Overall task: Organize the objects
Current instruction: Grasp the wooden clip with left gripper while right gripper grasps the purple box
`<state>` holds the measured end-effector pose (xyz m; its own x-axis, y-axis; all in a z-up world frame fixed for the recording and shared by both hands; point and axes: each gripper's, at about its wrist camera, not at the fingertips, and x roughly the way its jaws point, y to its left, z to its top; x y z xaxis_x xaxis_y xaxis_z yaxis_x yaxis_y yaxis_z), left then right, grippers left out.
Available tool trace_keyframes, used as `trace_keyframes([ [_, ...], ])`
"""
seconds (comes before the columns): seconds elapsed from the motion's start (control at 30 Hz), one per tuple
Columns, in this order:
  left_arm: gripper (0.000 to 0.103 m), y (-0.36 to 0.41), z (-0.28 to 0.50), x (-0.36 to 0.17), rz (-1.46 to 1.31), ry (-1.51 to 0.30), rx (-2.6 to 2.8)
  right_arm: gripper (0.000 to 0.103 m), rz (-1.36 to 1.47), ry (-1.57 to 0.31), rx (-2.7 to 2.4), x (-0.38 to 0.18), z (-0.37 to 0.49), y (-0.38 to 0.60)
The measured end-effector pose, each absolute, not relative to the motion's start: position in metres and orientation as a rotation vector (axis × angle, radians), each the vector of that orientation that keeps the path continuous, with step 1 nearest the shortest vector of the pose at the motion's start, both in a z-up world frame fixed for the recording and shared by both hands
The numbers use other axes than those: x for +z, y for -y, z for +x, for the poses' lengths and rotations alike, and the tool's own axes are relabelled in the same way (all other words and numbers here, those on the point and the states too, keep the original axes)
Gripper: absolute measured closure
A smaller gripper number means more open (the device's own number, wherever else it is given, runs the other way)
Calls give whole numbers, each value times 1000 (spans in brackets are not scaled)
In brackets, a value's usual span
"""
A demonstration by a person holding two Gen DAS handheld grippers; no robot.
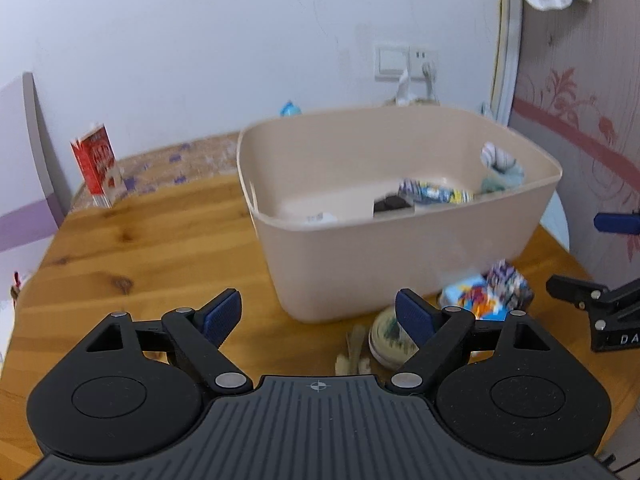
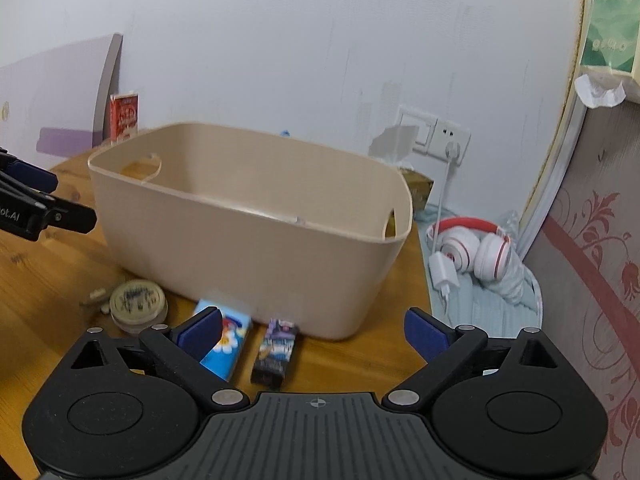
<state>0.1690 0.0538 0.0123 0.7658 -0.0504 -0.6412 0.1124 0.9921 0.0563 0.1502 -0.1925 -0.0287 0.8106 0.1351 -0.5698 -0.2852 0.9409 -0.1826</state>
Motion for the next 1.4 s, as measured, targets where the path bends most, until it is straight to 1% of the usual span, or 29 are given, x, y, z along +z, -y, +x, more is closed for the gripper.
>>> trace_keyframes([
  [0.33, 19, -58, 175, -30, 95, -811, -92, 4, -287, -668, 229, -61, 157, 192],
  [0.47, 23, -60, 180, -40, 96, -842, -93, 4, -293, -692, 233, -71, 164, 192],
  [0.77, 23, -58, 194, -53, 77, -866, -114, 3, -294, -718, 246, -84, 173, 191],
  [0.93, 26, -57, 202, -53, 74, -867, -127, 7, -266, -722, 253, -89, 178, 196],
  [1.03, 27, -57, 204, -53, 76, -867, -132, 11, -246, -712, 255, -90, 182, 198],
  [1.07, 28, -57, 204, -53, 75, -865, -132, 13, -238, -710, 258, -91, 185, 198],
  [1.13, 37, -58, 207, -54, 77, -856, -132, 19, -222, -708, 268, -91, 187, 198],
  [1.17, 47, -58, 206, -53, 79, -849, -134, 23, -215, -708, 272, -91, 188, 197],
  [1.2, 58, -56, 206, -52, 82, -845, -143, 30, -213, -706, 274, -90, 188, 197],
  [1.23, 64, -55, 207, -51, 86, -843, -149, 35, -213, -703, 277, -90, 189, 196],
  [1.27, 74, -54, 207, -51, 89, -842, -158, 42, -214, -703, 282, -89, 189, 195],
  [1.3, 82, -52, 207, -50, 95, -841, -167, 50, -214, -704, 287, -89, 190, 194],
  [1.33, 82, -50, 207, -50, 103, -841, -170, 53, -213, -706, 295, -88, 190, 193],
  [1.37, 83, -48, 207, -50, 116, -838, -166, 63, -214, -708, 300, -88, 190, 193],
  [1.4, 83, -47, 207, -50, 126, -835, -164, 70, -216, -710, 302, -88, 190, 193],
])
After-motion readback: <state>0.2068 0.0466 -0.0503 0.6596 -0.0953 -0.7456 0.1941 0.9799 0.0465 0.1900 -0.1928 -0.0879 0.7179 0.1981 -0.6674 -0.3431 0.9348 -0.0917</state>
